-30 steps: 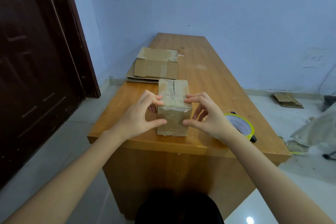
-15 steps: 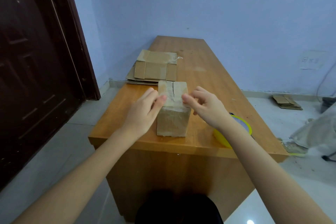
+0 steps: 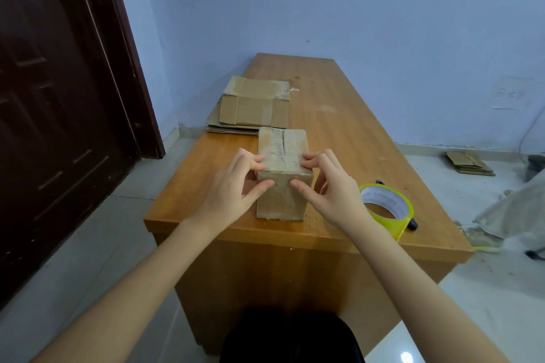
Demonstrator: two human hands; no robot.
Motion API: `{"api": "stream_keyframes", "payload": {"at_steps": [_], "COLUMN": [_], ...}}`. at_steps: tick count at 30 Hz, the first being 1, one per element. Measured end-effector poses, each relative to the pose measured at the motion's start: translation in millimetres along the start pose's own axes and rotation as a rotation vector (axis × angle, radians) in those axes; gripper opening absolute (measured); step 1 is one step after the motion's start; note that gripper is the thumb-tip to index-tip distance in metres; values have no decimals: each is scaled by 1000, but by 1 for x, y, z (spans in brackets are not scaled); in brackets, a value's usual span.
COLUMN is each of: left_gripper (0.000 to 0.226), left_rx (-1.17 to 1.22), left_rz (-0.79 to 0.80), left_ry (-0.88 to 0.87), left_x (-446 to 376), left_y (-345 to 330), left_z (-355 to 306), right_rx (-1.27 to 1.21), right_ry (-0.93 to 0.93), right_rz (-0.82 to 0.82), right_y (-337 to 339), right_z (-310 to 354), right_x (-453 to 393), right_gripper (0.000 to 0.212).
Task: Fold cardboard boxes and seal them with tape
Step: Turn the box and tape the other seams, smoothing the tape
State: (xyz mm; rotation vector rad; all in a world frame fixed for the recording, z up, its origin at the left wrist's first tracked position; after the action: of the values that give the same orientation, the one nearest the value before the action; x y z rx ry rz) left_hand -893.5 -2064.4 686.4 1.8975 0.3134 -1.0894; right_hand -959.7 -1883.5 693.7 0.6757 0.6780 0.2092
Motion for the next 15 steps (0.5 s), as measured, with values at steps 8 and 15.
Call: {"api": "stream_keyframes", "payload": {"at_steps": [8,15], "left_gripper": [60,54], "left_rx": [-34,-23], "left_rz": [-156,-167], "left_ry": [138,103], "left_x": [0,3], "left_y": [-5,-9], "left_z": [-8,-3], "right_rx": [-101,-180], "right_ry": [-70,-93], "right_rz": [-71,-104], "right_y": [-4,-12], "right_z": [5,0], "right_x": [4,5], "right_gripper": [46,30]}}
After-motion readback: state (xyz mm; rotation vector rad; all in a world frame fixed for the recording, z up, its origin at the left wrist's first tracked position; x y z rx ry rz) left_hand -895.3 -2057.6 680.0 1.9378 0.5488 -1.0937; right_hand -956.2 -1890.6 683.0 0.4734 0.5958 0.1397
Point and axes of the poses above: each hand's wrist, its own x-axis away from the middle knuckle, its own y-axis out of the back of the hand, z = x × y, the point moved 4 cm from there along -x, towards the middle knuckle, and after that the axes turned 11 degrees about -y, right-handed, at the moved point
